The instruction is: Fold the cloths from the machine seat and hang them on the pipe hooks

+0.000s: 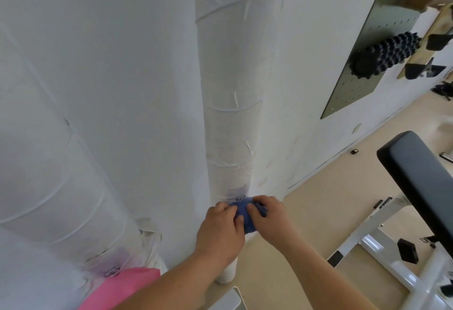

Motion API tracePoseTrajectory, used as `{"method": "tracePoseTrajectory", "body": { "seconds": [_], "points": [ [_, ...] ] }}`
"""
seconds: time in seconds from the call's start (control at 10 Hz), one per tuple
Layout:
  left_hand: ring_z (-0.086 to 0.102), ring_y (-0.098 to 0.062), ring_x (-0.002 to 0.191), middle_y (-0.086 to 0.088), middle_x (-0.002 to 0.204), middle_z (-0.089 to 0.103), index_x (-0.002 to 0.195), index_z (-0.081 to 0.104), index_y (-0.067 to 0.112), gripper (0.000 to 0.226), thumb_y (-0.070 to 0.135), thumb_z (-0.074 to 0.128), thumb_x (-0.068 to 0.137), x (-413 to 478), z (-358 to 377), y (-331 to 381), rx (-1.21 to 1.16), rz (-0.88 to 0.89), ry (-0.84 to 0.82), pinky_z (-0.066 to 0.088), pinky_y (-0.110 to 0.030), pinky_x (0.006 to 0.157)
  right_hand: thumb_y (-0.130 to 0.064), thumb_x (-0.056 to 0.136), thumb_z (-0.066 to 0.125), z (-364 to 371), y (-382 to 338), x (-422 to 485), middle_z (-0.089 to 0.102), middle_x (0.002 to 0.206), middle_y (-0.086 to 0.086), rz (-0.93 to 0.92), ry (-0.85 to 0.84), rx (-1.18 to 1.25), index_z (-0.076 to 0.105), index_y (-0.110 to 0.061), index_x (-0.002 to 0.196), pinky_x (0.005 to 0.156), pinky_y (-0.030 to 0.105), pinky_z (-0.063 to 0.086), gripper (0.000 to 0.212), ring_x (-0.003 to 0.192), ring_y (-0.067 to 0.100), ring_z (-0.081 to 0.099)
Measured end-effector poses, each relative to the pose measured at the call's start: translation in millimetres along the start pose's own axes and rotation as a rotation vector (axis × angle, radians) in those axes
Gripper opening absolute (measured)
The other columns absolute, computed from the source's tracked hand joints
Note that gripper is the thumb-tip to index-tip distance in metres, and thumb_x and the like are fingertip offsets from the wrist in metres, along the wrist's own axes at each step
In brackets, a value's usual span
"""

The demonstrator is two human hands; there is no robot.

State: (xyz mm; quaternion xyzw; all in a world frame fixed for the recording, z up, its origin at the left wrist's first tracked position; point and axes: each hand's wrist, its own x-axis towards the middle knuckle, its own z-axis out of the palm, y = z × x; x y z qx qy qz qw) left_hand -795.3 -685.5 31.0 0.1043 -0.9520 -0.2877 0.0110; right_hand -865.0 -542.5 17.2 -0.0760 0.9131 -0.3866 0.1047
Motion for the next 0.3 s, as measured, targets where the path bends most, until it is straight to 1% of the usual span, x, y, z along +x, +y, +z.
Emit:
{"method": "tracePoseTrajectory", "body": {
  "seconds": [0.1, 0.2, 0.3],
  "points": [
    [0.054, -0.015, 0.104, 0.006, 0.114, 0.060, 0.099, 0.062, 0.022, 0.023, 0.035, 0.044, 0.099, -2, -9, 5, 0.028, 0.019, 0.033, 0.053, -0.034, 0.084, -0.026, 0.099, 0.057, -3, -1, -4, 0.062, 0.110, -0.011, -0.054, 0.054, -0.008, 0.072, -0.023, 0.113, 0.092, 0.025, 0.044, 0.022, 0.110, 0.012, 0.058],
    [0.055, -0.014, 0.103, 0.008, 0.113, 0.061, 0.100, 0.063, 0.024, 0.019, 0.032, 0.046, 0.098, -4, -14, 5, 0.008, 0.015, 0.052, 0.055, -0.034, 0.084, -0.025, 0.099, 0.055, -5, -2, -7, 0.061, 0.115, -0.013, -0.056, 0.048, 0.012, 0.072, -0.022, 0.118, 0.096, 0.027, 0.048, 0.025, 0.112, 0.011, 0.058],
    [0.055, -0.013, 0.104, 0.009, 0.116, 0.061, 0.108, 0.064, 0.027, 0.021, 0.031, 0.047, 0.096, -8, -19, 4, -0.023, 0.033, 0.083, 0.056, -0.033, 0.085, -0.024, 0.098, 0.054, -10, -7, -12, 0.064, 0.120, -0.010, -0.038, 0.052, 0.028, 0.072, -0.023, 0.117, 0.097, 0.032, 0.052, 0.026, 0.110, 0.012, 0.061]
  ]
}}
